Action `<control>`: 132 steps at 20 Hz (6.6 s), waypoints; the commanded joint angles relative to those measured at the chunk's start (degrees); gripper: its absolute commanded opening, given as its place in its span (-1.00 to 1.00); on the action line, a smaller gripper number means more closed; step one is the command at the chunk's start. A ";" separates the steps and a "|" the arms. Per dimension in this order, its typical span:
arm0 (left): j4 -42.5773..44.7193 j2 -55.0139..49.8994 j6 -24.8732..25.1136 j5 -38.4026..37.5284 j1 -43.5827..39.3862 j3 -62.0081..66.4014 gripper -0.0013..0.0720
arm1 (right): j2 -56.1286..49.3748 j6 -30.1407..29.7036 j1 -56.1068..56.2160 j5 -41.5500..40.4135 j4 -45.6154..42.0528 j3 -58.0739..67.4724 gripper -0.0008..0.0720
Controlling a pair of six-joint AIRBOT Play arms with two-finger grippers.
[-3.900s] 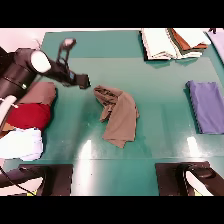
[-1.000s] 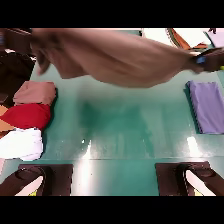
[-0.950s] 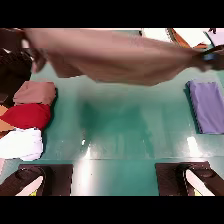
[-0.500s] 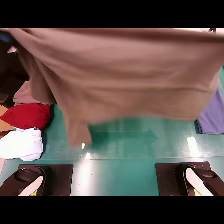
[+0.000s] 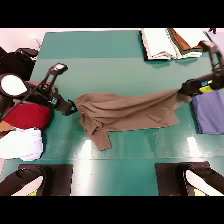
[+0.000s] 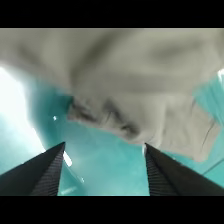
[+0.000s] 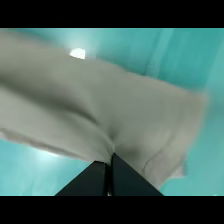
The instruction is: Fold the shirts.
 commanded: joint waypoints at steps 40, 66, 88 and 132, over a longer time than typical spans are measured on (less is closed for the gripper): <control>-11.32 5.62 -4.94 11.08 13.90 51.52 -0.88 | 8.76 0.20 -0.11 -0.74 -0.72 29.53 -0.93; -9.25 -34.14 -10.16 -0.22 18.08 39.98 0.67 | -22.34 6.21 -5.03 -1.38 -0.02 10.64 0.21; -12.96 -8.46 -8.00 15.30 13.03 -22.80 0.67 | 1.22 2.34 -6.99 -6.64 7.43 -10.21 0.20; 0.92 16.00 -14.05 10.29 10.43 54.25 -0.89 | 17.81 -6.16 -17.25 -10.03 14.12 25.18 -0.93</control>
